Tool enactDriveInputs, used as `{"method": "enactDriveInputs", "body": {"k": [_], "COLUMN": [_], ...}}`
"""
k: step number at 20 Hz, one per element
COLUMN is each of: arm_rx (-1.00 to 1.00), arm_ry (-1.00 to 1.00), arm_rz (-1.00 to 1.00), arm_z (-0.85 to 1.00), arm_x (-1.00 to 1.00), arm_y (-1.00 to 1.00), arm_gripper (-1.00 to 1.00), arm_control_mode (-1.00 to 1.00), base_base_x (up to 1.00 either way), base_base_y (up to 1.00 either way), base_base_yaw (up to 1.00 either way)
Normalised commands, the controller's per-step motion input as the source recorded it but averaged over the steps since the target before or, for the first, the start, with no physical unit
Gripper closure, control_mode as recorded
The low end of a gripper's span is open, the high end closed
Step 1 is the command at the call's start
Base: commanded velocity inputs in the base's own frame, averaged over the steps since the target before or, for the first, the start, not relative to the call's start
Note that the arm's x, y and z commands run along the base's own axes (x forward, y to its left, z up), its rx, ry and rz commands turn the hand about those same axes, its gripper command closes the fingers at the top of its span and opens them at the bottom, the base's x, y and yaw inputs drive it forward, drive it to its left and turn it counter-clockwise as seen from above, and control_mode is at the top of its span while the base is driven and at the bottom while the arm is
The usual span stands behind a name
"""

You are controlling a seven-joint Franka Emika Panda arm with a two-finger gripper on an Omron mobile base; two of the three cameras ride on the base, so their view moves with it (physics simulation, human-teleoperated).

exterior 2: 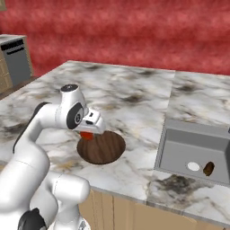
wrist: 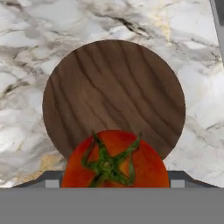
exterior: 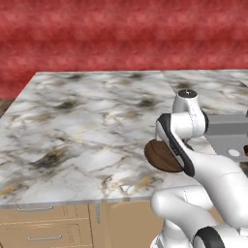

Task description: Pick the tomatos from the cabinet and place them in one bowl. Pick the sweet potato from the sink and place it in the other bowl.

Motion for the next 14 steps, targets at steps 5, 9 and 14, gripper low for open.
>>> {"method": "enactDriveInputs", "body": {"k": [5,9,14], "arm_rx": [0.0,0.0,0.0], "arm_ry": [0.04,0.06,0.0], "arm_rz": [0.0,0.0,0.0], "arm_z": [-0.85,-0.69,-0.24], "arm_x": [0.44,0.42,0.13], "arm_y": [-0.22,-0.21,-0.01], "arm_gripper": [1.0,1.0,-1.0], "arm_control_mode": [-1.0,-1.0,-1.0], "base_base_x": [0.0,0.0,0.0], "base_base_y": [0.0,0.0,0.0], "base_base_yaw": [0.0,0.0,0.0]}}
